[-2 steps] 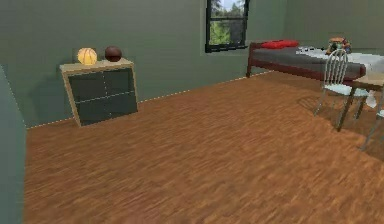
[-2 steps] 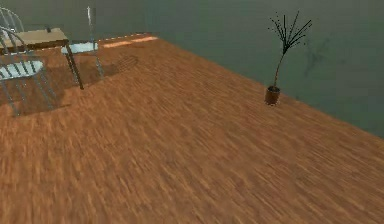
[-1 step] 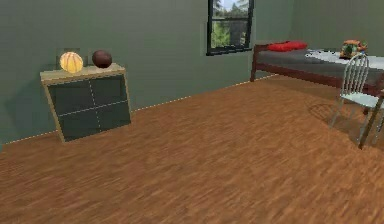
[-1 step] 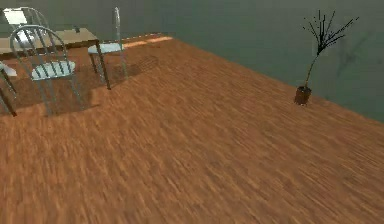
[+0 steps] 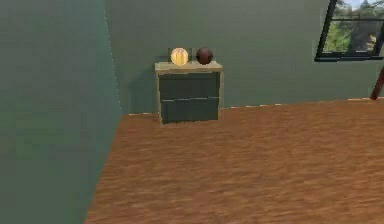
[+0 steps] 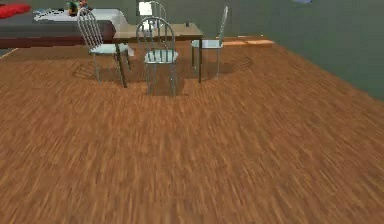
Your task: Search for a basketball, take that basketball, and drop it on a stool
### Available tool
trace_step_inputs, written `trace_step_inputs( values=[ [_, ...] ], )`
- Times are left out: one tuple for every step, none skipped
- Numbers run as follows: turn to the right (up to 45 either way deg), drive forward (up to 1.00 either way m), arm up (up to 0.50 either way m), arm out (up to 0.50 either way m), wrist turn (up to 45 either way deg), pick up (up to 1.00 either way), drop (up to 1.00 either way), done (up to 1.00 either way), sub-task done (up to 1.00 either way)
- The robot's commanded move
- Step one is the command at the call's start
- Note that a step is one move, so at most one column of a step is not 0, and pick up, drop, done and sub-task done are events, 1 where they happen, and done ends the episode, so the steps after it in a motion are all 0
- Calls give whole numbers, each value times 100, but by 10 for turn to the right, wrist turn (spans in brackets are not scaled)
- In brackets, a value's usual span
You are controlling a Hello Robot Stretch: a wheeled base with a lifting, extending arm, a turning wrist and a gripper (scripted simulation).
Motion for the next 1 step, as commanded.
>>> trace_step_inputs(
  values=[
    [0,100,0,0,0,0,0,0,0]
  ],
)
